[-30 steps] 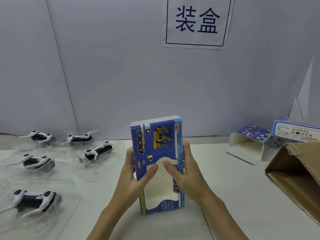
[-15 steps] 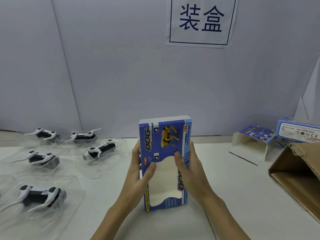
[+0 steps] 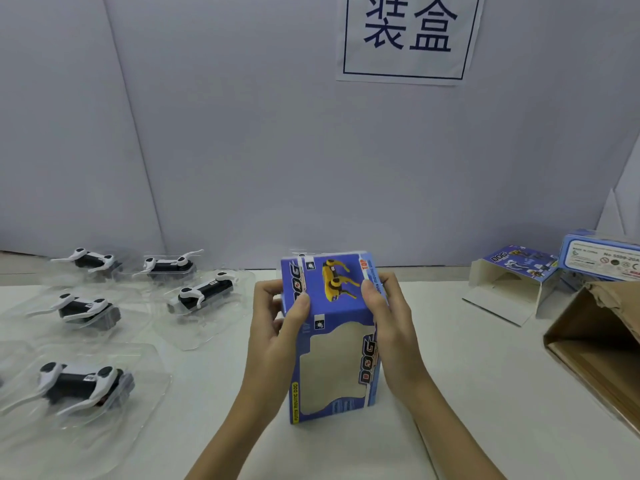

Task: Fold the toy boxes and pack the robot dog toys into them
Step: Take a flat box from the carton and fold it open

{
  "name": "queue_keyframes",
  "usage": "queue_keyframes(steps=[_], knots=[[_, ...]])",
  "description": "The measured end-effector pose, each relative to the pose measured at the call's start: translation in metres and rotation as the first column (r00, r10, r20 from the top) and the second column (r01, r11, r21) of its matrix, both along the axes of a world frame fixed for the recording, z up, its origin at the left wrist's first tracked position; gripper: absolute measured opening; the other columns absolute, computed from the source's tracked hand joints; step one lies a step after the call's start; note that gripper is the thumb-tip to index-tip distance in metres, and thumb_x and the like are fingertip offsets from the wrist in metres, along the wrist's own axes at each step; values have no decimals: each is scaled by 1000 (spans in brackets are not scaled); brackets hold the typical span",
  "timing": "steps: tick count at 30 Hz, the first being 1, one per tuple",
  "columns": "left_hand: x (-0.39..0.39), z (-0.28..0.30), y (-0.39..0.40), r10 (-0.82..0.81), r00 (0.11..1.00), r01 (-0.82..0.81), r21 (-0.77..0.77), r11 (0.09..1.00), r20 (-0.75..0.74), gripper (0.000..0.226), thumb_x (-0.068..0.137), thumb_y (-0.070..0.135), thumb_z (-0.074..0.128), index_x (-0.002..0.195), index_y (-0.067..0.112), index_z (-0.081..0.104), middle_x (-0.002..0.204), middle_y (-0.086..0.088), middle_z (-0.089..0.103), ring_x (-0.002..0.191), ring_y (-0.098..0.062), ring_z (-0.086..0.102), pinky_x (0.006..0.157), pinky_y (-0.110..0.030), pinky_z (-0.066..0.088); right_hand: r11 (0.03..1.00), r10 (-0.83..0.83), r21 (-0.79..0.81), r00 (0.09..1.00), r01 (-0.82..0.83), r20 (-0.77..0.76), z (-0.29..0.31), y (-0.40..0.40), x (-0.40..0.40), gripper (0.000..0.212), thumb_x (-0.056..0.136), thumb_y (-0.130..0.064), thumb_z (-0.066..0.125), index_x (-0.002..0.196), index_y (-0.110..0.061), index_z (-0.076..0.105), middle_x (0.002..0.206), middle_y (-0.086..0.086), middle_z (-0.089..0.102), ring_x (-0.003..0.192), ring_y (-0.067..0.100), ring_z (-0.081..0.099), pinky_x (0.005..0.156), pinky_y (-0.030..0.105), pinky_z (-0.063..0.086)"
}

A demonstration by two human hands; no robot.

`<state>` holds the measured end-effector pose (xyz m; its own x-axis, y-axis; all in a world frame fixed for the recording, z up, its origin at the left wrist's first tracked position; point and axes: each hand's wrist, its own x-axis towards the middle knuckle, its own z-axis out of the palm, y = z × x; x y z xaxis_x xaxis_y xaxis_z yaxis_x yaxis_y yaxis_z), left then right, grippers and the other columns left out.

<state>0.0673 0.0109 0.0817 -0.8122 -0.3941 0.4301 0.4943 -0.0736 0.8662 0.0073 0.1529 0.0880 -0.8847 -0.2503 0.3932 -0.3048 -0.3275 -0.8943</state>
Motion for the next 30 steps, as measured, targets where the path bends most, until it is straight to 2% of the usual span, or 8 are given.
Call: queue_keyframes(steps=[4,7,14,17,20,24,27,30], knots=[[-3,-2,4,10,1000,-11,-14,1000,-28,31,80,58,65,108,45,57,110,4,75,97,-23,76,71,-28,60,999,-32,20,999,32,-24,-1,0,-3,19,94,-42,56,103,-25,56,105,16,73,90,33,75,63,32,59],[0,-9,-2,39,998,-50,-201,978,-58,40,85,62,64,122,52,52,121,9,71,108,-19,71,80,-25,59,1000,-25,1,999,25,-23,-3,-3,-1,33,94,-54,57,112,-26,55,108,8,75,93,27,77,61,30,63],[-5,-13,-19,360,895,-446,-491,748,-265,63,83,55,76,138,35,52,127,3,49,118,-14,56,88,-12,47,961,-245,78,945,267,-216,-11,-3,-1,51,97,-60,53,143,-39,44,133,-5,62,123,11,62,94,27,55],[-6,-14,-23,508,786,-617,-501,607,-352,72,75,53,84,135,27,53,128,1,41,120,-15,51,95,-21,48,948,-121,251,952,195,-283,-16,-6,1,59,91,-60,59,145,-41,42,130,-16,61,121,7,61,94,21,51],[-7,-18,-26,465,759,-651,-544,529,-457,89,68,43,96,137,21,44,131,-8,40,121,-22,49,99,-14,42,921,90,389,954,29,-284,-26,-16,7,83,87,-61,70,156,-48,26,144,-28,52,132,6,56,100,23,52],[-9,-25,-26,221,768,-633,-662,401,-600,93,74,22,93,146,35,35,142,-10,37,129,-35,49,97,-44,54,955,114,290,980,-63,-163,-30,-29,10,75,82,-50,80,147,-39,44,133,-16,66,122,14,66,92,28,58],[-6,-25,-23,35,854,-471,-743,476,-519,77,92,34,76,156,30,34,154,-4,38,142,-31,43,109,-45,47,998,41,45,999,-40,-28,-25,-24,-2,68,82,-43,85,139,-16,57,125,8,73,113,28,72,84,32,61],[-5,-19,-18,37,907,-309,-603,735,-419,59,102,37,65,154,23,39,150,-1,47,137,-30,52,105,-38,52,993,-45,-100,989,59,141,-16,-9,-12,84,65,-57,88,132,-19,53,114,9,77,102,25,76,76,30,62]])
